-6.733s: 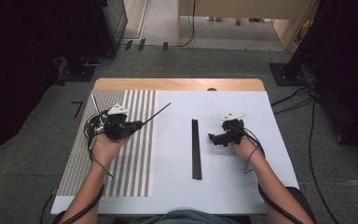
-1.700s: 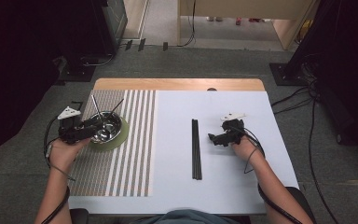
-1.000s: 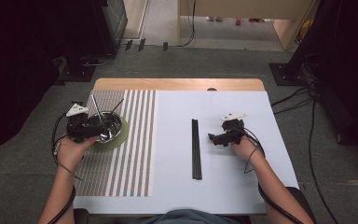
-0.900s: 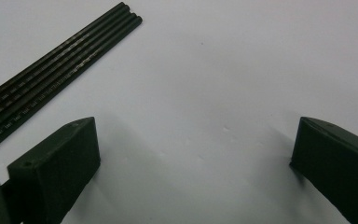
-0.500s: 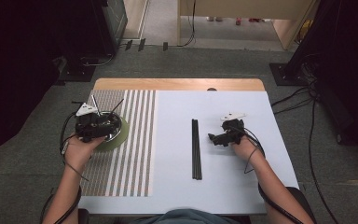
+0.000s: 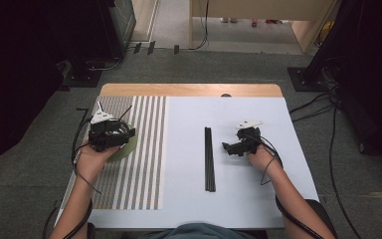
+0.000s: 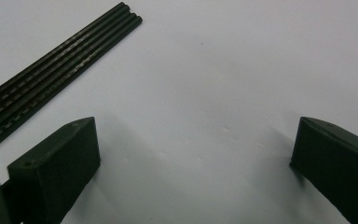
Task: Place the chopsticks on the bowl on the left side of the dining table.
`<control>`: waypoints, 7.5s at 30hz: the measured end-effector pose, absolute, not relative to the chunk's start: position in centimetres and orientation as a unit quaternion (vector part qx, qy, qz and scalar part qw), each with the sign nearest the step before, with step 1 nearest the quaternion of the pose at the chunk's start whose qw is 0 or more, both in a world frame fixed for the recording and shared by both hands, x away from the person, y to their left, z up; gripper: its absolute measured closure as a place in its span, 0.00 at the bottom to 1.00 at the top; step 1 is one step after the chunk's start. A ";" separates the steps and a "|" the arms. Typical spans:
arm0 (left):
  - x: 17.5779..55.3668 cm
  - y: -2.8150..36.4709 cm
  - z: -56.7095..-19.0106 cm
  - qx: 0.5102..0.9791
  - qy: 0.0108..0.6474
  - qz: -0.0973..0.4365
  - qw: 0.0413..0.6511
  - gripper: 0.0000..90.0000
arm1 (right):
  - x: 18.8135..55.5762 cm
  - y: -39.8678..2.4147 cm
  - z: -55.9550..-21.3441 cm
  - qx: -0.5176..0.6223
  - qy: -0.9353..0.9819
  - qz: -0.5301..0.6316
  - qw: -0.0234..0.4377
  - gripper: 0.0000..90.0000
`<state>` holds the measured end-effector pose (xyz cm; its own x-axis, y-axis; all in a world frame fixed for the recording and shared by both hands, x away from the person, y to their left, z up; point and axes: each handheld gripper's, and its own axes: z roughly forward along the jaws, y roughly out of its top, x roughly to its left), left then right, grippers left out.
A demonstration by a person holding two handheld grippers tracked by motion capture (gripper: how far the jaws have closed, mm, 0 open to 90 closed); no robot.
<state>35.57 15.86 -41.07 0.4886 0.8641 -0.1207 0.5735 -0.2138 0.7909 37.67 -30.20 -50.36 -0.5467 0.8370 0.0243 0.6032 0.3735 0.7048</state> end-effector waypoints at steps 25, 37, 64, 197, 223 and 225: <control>35.3 11.4 -41.8 0.780 0.444 0.179 0.402 0.36 | 37.7 -30.2 -50.4 0.444 0.810 0.341 0.172 0.01; 35.3 9.7 -42.1 0.786 0.434 0.181 0.401 0.36 | 37.7 -30.2 -50.4 0.445 0.810 0.341 0.172 0.01; 34.8 6.0 -43.7 0.809 0.407 0.167 0.388 0.31 | 37.7 -30.2 -50.4 0.443 0.811 0.341 0.173 0.01; 30.3 -5.7 -49.4 0.846 0.326 0.107 0.408 0.65 | 37.7 -30.2 -50.4 0.443 0.811 0.340 0.173 0.01; 30.8 -5.0 -49.1 0.849 0.353 0.095 0.382 0.85 | 37.7 -30.2 -50.4 0.444 0.811 0.340 0.173 0.01; 30.8 -5.0 -49.0 0.851 0.350 0.098 0.378 0.87 | 37.7 -30.2 -50.4 0.444 0.811 0.340 0.173 0.01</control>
<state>30.80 -4.97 -49.03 0.7354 0.6706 -0.0978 0.5221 -0.4686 0.7126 37.65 -30.19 -50.36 -0.5462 0.8374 0.0217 0.6022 0.3745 0.7050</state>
